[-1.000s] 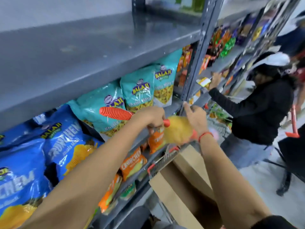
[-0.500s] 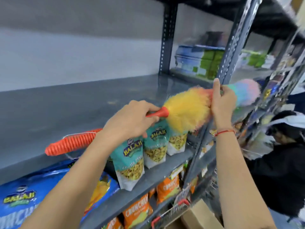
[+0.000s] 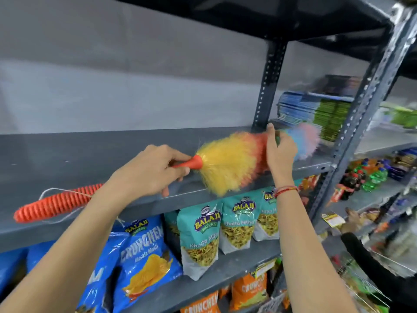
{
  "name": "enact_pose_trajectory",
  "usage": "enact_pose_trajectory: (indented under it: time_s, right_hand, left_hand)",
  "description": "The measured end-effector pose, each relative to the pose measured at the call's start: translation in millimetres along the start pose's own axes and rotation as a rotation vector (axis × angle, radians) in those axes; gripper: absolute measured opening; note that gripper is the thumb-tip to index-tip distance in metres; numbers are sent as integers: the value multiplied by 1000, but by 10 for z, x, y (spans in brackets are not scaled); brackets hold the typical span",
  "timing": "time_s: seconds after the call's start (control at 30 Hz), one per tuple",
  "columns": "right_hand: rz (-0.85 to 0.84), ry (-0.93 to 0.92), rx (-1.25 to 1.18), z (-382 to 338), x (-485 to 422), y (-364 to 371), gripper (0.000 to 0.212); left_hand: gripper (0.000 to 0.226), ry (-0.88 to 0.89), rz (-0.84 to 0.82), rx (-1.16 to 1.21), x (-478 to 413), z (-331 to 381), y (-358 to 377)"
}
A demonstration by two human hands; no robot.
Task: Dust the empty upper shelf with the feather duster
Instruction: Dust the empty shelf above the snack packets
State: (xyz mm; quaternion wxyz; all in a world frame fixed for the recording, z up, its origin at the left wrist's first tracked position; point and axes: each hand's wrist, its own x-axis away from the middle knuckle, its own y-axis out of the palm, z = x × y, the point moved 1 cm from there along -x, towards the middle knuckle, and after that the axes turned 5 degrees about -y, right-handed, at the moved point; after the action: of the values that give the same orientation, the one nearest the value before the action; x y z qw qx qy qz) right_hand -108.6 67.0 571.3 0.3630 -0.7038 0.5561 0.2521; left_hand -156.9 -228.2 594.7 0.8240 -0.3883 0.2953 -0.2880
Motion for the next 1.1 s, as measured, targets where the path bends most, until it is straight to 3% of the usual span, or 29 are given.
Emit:
enact_pose_trajectory:
  time_s: [0.17,0.4,0.53,0.67,0.77,0.93,1.1]
  right_hand:
    - [-123,16,-27,60,-15,144,54]
    - [-230,38,-27,231,-104,21,51]
    - [-214,58,-31,338,-166,-75,47]
    - [-227,135,-50,401,-161,-96,59]
    - [-221,99,-72,386,-157,-78,52]
    - [-204,76,-49,411,-114,-90,52]
    - [-38,18,-8,430,-174,-173,44]
  left_hand:
    - [27,-69,-4,-44,-117,105,251]
    - [29,-110,5,-67,-212,330,569]
    - [32,-107,44,-134,-171,483,674]
    - [35,-130,87,-397,-157,566,739]
    - [26,-245,102,-510,-161,659,627]
    - [25,-415,298,-825,-40,833,394]
    - [22,-271,348,-717,-110,1096,482]
